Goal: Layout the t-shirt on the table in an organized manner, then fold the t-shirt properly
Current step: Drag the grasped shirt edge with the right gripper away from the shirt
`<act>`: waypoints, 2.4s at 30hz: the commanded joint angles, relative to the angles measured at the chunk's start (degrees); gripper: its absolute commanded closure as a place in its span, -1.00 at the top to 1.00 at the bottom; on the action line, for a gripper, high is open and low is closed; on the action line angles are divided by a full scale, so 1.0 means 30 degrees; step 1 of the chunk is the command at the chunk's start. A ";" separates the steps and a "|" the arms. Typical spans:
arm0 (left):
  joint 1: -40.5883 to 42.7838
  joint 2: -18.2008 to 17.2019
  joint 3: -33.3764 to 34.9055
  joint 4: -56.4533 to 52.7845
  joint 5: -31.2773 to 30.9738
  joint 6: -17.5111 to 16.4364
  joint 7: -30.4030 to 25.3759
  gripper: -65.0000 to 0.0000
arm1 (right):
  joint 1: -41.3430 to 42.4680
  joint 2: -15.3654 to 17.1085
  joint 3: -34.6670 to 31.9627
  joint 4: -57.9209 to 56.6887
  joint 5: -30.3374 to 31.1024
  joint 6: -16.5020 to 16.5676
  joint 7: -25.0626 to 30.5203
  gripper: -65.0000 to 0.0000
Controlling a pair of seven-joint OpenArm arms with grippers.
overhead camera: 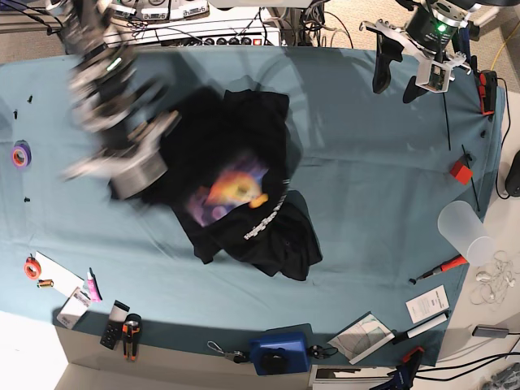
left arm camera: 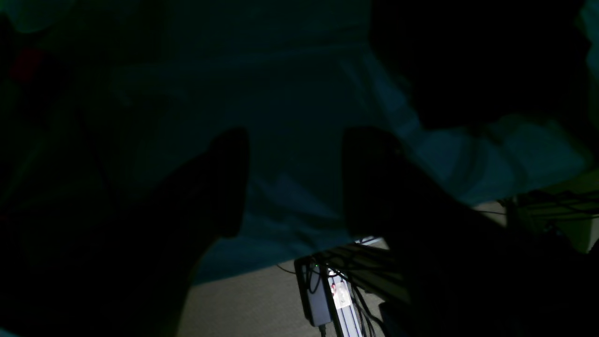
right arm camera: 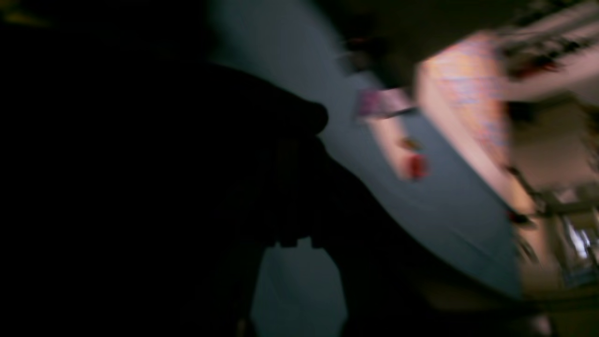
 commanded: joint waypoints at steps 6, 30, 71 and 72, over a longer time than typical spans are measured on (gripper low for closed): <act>0.0204 -0.0051 -0.0058 0.0321 -0.0291 -0.0080 -0.0474 0.00 | 0.3075 0.0226 0.3956 -0.3570 0.4146 0.0670 0.1617 -1.00; 0.0153 -0.0051 -0.0051 0.0321 -0.0634 -0.0080 -0.0423 0.00 | 1.6400 -0.2521 0.4022 -2.1187 0.8619 0.7118 0.0568 -0.38; -0.0641 -0.0051 -0.0058 0.0321 -0.0641 -0.0080 -0.0415 0.00 | 0.9209 -0.2914 0.5559 -1.9387 0.9005 0.6207 -0.0976 -0.23; -0.0634 -0.0051 -0.0058 0.0321 -0.0641 -0.0080 -0.0415 0.00 | 0.9216 -0.3191 0.5559 -1.9387 0.8408 0.5814 -0.0925 -0.23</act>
